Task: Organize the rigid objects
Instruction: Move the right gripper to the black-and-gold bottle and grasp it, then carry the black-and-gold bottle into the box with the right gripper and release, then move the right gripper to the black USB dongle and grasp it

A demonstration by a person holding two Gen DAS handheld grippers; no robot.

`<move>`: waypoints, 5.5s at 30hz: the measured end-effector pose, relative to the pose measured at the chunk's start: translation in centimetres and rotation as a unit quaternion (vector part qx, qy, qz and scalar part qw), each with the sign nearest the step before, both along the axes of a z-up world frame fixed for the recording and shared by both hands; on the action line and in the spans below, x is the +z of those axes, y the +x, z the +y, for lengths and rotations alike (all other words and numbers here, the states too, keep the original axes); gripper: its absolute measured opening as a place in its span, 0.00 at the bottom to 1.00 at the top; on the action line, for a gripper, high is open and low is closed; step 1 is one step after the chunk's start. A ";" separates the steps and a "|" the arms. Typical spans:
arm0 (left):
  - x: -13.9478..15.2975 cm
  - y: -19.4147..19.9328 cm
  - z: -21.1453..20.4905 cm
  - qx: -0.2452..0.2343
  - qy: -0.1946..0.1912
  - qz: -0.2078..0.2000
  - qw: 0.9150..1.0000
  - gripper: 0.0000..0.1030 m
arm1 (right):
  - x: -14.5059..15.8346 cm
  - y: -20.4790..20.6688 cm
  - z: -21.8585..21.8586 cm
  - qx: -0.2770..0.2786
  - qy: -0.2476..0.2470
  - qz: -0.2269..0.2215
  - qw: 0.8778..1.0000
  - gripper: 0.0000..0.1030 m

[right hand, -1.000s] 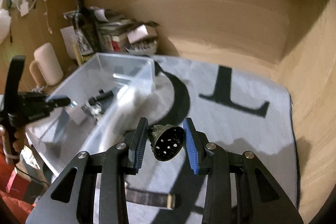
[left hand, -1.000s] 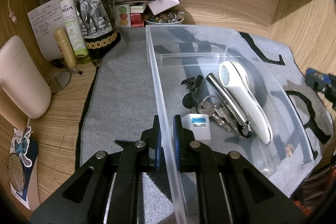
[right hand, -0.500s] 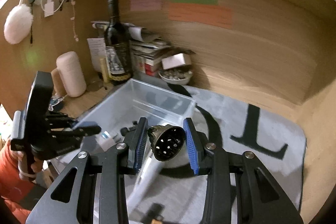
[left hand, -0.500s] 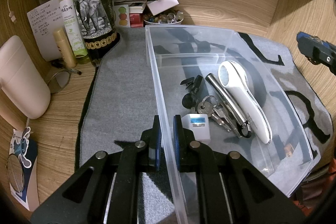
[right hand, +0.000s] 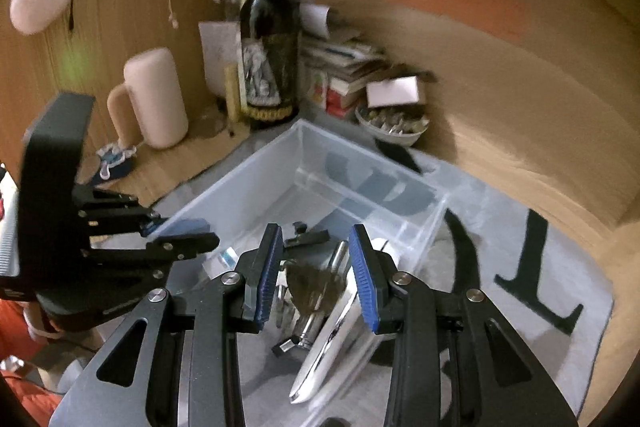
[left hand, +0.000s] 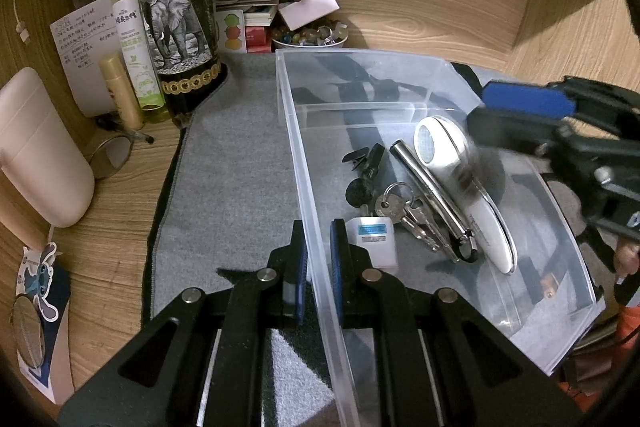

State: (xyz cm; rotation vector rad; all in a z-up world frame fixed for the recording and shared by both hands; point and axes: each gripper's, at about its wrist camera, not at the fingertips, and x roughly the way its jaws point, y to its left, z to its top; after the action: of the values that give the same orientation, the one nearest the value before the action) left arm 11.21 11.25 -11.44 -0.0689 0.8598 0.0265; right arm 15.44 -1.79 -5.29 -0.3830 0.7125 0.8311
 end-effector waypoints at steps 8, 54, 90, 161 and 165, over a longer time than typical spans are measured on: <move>0.0 0.0 0.0 0.000 -0.001 0.000 1.000 0.10 | -1.5 0.7 0.3 0.000 -0.016 0.032 0.999 0.31; -0.1 0.0 0.2 0.002 0.002 0.002 1.000 0.10 | -6.6 -5.0 -13.4 -0.145 -0.019 0.096 0.985 0.80; -0.1 0.0 0.3 0.002 0.002 0.002 1.000 0.10 | 0.3 -2.6 -12.1 -0.149 0.059 -0.018 0.987 0.78; 0.0 -0.1 0.0 0.001 -0.001 0.004 1.000 0.10 | 2.8 -2.6 -7.4 -0.072 0.022 -0.053 0.996 0.84; 0.0 -0.1 0.0 0.001 0.000 0.004 1.000 0.10 | 1.8 -2.9 -9.4 -0.092 0.010 -0.044 0.995 0.84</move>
State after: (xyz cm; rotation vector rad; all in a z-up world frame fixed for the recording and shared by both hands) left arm 11.09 11.29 -11.45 -0.0701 0.8683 0.0291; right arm 12.58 -11.20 -3.45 -0.3289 0.6465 0.6418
